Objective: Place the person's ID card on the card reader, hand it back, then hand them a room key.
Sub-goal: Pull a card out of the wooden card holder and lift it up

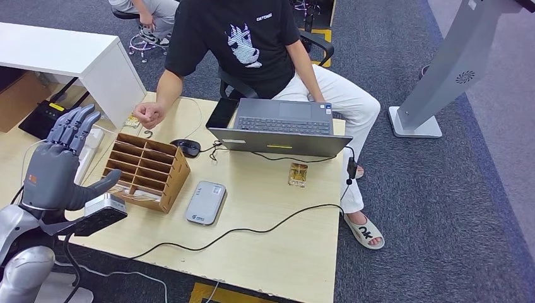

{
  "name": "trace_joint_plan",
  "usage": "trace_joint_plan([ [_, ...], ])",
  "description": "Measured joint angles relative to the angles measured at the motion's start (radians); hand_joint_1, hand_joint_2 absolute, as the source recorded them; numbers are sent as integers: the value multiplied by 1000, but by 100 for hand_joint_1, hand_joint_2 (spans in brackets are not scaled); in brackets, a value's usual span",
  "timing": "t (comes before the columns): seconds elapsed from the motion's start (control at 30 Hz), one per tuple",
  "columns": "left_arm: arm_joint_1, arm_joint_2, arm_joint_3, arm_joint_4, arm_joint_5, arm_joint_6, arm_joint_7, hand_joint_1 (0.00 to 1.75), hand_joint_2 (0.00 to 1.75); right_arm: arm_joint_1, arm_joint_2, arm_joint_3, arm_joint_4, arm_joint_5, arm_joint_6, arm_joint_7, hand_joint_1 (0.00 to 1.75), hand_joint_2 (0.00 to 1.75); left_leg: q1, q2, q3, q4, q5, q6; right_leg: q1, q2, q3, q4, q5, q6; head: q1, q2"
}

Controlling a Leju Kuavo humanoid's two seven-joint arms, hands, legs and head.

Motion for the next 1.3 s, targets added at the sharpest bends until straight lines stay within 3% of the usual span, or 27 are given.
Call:
trace_joint_plan([
  [0.13,1,0,0,0,-2,-6,6,0,175,0,0,0,0,0,0,0,0,175,0,0,0,0,0,0,0,0,0,0,0,0,0,0],
  [0.27,17,39,-5,89,-91,-182,159,0,175,-1,0,0,0,7,1,14,0,175,-1,2,3,-1,0,0,-1,2,1,0,0,0,0,0],
  [0.33,31,60,-8,182,-126,-218,186,0,175,1,0,0,0,11,3,17,0,175,-1,4,3,-2,0,-1,-1,4,-1,0,1,-1,-6,0],
  [0.63,48,85,-10,308,-142,-202,209,0,175,1,1,-8,0,17,3,17,0,175,0,3,2,-2,1,-3,0,4,-1,0,1,-2,-9,0],
  [1.3,49,58,-11,328,-158,-162,213,0,175,0,1,-15,0,30,2,16,0,175,0,3,2,-2,1,-3,0,4,-1,0,1,-2,-9,0],
])
